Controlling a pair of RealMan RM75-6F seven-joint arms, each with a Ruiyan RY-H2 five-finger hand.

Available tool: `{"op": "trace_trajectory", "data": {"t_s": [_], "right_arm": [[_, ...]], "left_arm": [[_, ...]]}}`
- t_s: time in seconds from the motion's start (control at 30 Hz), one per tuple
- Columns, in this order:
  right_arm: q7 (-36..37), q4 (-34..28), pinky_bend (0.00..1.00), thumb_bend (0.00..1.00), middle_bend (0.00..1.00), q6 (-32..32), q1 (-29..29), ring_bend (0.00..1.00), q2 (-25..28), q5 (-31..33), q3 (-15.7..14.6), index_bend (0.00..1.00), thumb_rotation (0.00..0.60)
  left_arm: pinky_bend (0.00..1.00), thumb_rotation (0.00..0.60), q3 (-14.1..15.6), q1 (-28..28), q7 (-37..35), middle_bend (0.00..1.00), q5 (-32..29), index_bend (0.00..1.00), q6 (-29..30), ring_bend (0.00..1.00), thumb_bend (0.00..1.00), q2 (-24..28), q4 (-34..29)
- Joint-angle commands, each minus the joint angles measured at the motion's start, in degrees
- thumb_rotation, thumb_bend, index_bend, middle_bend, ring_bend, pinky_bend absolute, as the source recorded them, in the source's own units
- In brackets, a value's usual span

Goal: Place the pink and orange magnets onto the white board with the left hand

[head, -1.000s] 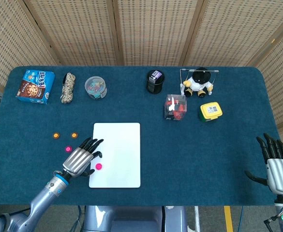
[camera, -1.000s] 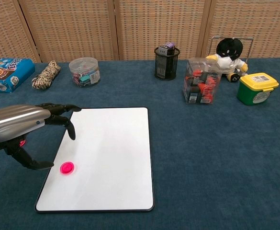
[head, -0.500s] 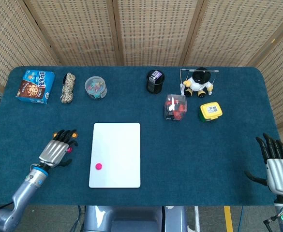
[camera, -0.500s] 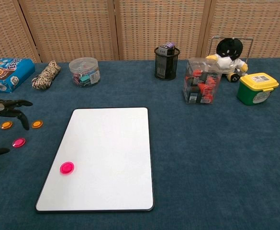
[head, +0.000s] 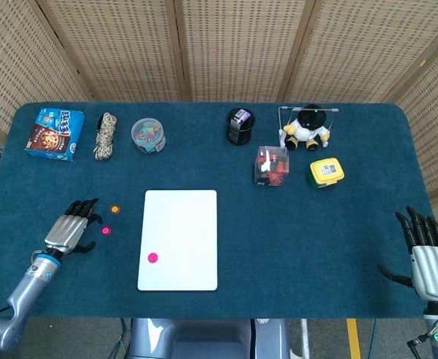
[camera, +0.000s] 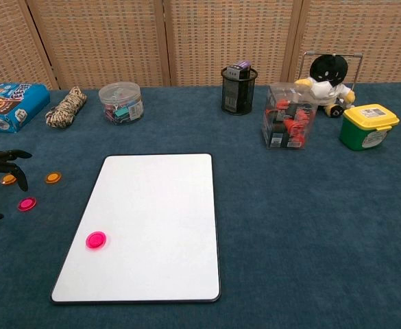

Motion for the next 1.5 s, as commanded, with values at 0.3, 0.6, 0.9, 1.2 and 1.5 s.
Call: {"op": "trace_trajectory", "data": {"t_s": [0.3,0.6,0.9,1.2,1.5], "right_arm": [[0.15,-0.05,0.0,0.0,0.0,-0.18,0.05,0.0,0.06,0.14,0.02,0.0,0.6],[0.16,-0.16,0.0,0.0,0.0,-0.39,0.09,0.0,0.14,0.27,0.0,0.0,0.6],[0.15,-0.26,0.0,0.0,0.0,-0.45,0.1,0.0,0.18,0.35,0.0,0.0,0.6],[0.36,-0.31,0.0,0.0,0.0,-0.49,0.1,0.0,0.24,0.42,0.02,0.0,0.6],[0.48,-0.28,0.0,0.0,0.0,-0.4,0.08,0.0,0.23,0.39,0.03,0.0,0.6]], "left_arm": [[0.0,0.6,-0.71,-0.87,3.0,0.0,-1.59,0.38,-1.38,0.0,0.33,-1.68,0.46],[0.0,0.6,-1.14,-1.11,4.45,0.0,-2.76,0.39,-1.89,0.0,0.33,-2.23,1.26],[0.0,0.6,-1.48,-1.55,4.84,0.0,-3.02,0.39,-2.17,0.0,0.33,-2.37,0.75],[0.0,0.6,-1.52,-1.71,5.55,0.0,-4.01,0.41,-2.96,0.0,0.33,-2.68,1.01],[0.0,0.6,-1.66,-1.6,5.5,0.0,-4.27,0.52,-2.65,0.0,0.36,-2.56,0.77]]}}
